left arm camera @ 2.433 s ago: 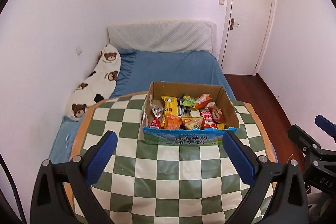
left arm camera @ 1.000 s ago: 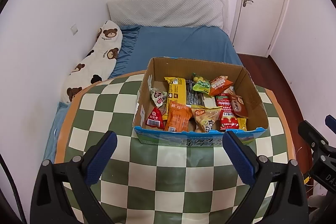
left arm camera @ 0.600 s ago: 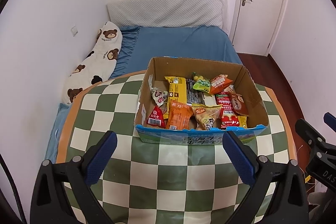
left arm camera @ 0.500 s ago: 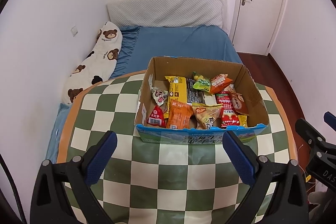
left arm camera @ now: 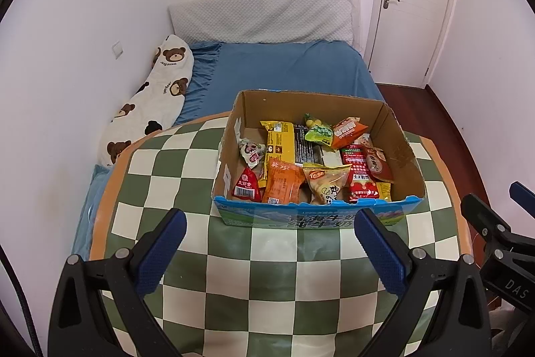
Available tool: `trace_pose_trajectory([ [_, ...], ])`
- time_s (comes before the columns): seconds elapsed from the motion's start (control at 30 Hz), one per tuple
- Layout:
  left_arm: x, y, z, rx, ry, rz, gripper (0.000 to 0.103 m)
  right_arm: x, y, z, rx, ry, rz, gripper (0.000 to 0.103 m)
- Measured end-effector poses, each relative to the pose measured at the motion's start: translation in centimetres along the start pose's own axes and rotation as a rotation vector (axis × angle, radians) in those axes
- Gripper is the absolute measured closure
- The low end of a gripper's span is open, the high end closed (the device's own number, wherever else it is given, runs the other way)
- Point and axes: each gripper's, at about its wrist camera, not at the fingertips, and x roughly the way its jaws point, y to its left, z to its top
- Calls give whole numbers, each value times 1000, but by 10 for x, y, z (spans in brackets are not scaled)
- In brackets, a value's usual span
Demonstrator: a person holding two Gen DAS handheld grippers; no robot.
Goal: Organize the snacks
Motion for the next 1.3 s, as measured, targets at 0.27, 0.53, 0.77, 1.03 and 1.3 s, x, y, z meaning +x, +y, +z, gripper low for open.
trace_pose_trajectory([
  [0.27,-2,0,2,-3,-10,7,0,-2,1,3,6,-6,10,0],
  [0.53,-5,-1,3,3,-19,9,0,-4,0,3,13,-6,15,0],
  [0.77,-7,-1,3,5,-22,11,0,-5,-1,4,15,-9,17,0],
  [1.03,-9,0,4,7,-34,14,0,-11,0,9,20,-23,16,0],
  [1.3,-10,1,4,7,-36,15,0,-13,0,9,23,-22,13,0],
])
